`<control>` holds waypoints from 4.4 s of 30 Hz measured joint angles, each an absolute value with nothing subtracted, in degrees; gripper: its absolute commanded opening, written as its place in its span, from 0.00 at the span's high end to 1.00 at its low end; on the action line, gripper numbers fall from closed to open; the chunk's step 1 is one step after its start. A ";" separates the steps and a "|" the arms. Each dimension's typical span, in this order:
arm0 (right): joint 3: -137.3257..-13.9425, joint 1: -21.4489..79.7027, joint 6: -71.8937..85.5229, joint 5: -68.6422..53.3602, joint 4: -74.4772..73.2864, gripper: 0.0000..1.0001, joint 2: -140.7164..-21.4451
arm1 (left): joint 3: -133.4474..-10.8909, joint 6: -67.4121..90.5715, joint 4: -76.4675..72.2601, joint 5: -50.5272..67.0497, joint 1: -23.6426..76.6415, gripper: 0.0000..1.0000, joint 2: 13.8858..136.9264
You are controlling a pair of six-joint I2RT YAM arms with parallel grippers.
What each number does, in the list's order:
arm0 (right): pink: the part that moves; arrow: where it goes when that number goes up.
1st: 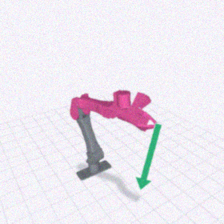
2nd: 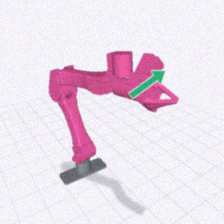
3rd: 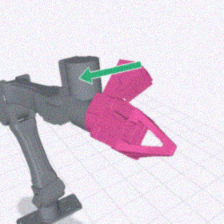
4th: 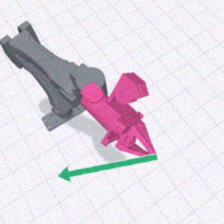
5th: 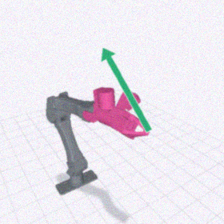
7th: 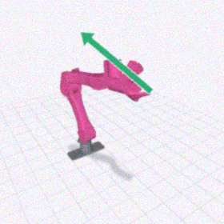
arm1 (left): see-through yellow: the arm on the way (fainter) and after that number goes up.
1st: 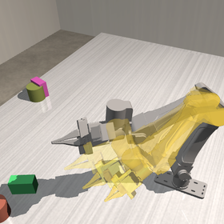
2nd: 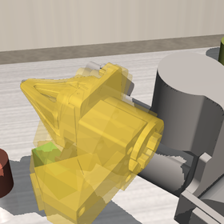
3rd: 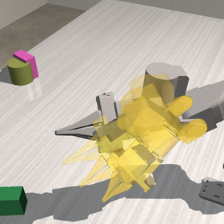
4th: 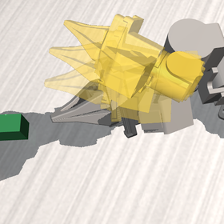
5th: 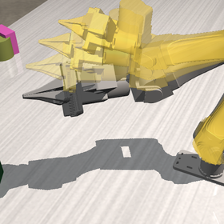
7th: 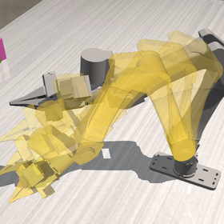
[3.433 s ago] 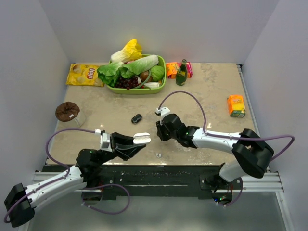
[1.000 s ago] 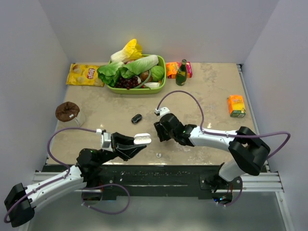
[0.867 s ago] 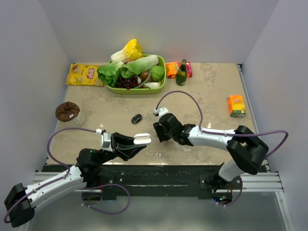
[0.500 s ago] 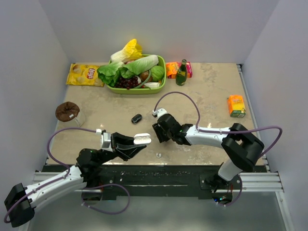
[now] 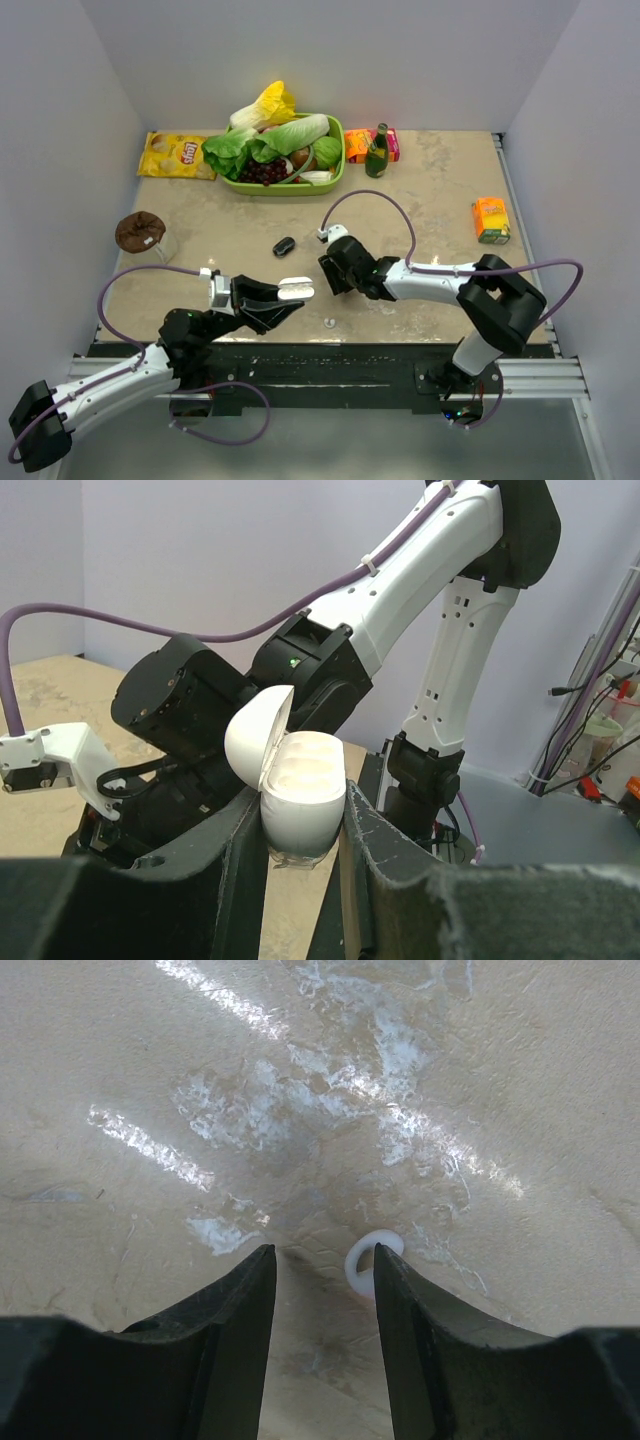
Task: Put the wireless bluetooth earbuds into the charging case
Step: Pick up the earbud from the center of the board, then place the earbud in the charging case.
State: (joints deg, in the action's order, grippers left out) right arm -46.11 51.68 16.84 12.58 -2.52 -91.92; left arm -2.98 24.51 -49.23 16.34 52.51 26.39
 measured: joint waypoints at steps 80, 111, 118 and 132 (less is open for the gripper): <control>-55.33 63.05 -0.01 -20.60 -19.62 1.00 -49.67 | -3.75 24.29 -59.94 34.52 52.51 1.00 50.19; -53.89 68.69 -0.21 -18.85 -18.79 1.00 -57.30 | -4.64 24.29 -59.99 37.76 52.53 1.00 50.68; -53.89 68.69 -0.19 -16.34 -18.83 1.00 -58.24 | -4.64 24.29 -59.96 37.78 52.58 1.00 50.65; -53.89 68.95 0.30 -14.94 -18.87 0.76 -58.83 | -4.64 24.29 -59.96 37.71 52.64 1.00 50.17</control>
